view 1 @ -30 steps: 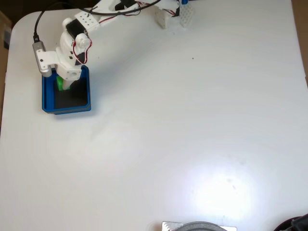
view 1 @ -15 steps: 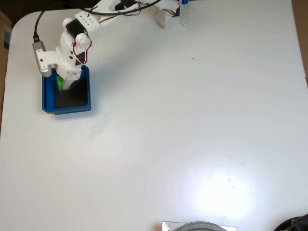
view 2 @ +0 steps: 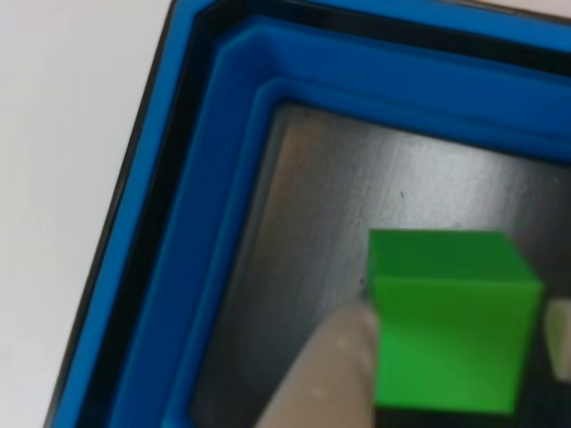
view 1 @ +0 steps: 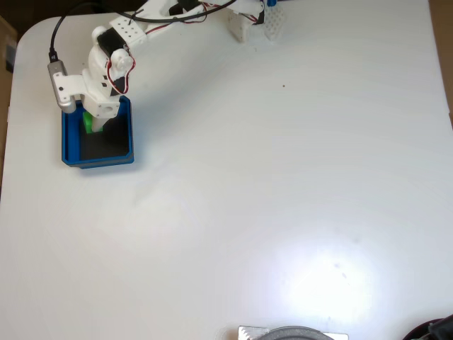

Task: Pick up green cube and drop it in the blue box

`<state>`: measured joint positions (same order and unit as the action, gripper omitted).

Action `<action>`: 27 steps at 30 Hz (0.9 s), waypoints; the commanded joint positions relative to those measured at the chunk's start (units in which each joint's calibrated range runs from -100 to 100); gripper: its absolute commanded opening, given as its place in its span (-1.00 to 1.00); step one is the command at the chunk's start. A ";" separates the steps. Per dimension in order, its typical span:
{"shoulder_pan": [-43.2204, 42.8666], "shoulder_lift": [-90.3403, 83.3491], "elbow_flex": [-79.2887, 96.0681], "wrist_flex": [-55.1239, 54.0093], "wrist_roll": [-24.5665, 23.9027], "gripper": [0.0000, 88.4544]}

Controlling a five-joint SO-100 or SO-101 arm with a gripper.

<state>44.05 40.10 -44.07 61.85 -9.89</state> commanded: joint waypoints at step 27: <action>1.76 -7.24 -0.09 -0.34 0.05 -0.46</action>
<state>45.18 39.43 -44.07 61.85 -9.89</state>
